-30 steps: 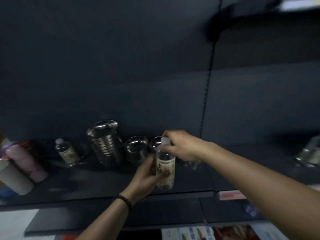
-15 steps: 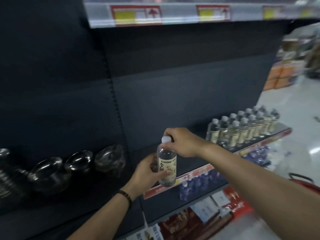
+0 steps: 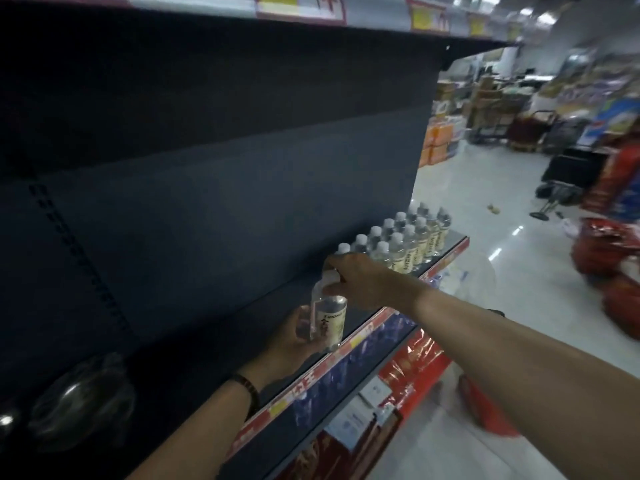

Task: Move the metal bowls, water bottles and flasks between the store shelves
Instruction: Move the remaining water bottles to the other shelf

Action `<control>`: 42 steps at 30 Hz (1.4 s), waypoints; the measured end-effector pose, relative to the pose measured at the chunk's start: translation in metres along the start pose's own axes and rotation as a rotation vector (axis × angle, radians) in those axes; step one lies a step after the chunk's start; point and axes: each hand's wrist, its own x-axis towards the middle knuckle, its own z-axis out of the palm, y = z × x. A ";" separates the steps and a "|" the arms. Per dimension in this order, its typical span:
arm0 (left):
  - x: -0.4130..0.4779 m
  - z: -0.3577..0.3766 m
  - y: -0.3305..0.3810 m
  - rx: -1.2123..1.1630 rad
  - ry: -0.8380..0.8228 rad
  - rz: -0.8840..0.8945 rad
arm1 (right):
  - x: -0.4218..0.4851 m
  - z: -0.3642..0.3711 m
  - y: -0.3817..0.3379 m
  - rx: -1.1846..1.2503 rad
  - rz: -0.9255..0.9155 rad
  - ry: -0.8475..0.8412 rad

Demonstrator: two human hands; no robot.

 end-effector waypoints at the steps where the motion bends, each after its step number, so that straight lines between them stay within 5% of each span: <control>1: 0.010 0.004 0.002 0.022 -0.015 -0.006 | 0.006 0.000 0.013 -0.019 0.011 -0.005; 18: 0.182 0.092 0.031 0.070 0.032 -0.184 | 0.126 0.015 0.193 -0.225 -0.051 -0.135; 36: 0.211 0.119 0.029 0.009 0.079 -0.343 | 0.147 0.019 0.229 -0.149 -0.014 -0.135; 42: 0.179 0.103 0.031 0.192 0.122 -0.342 | 0.133 0.014 0.202 -0.251 -0.086 -0.011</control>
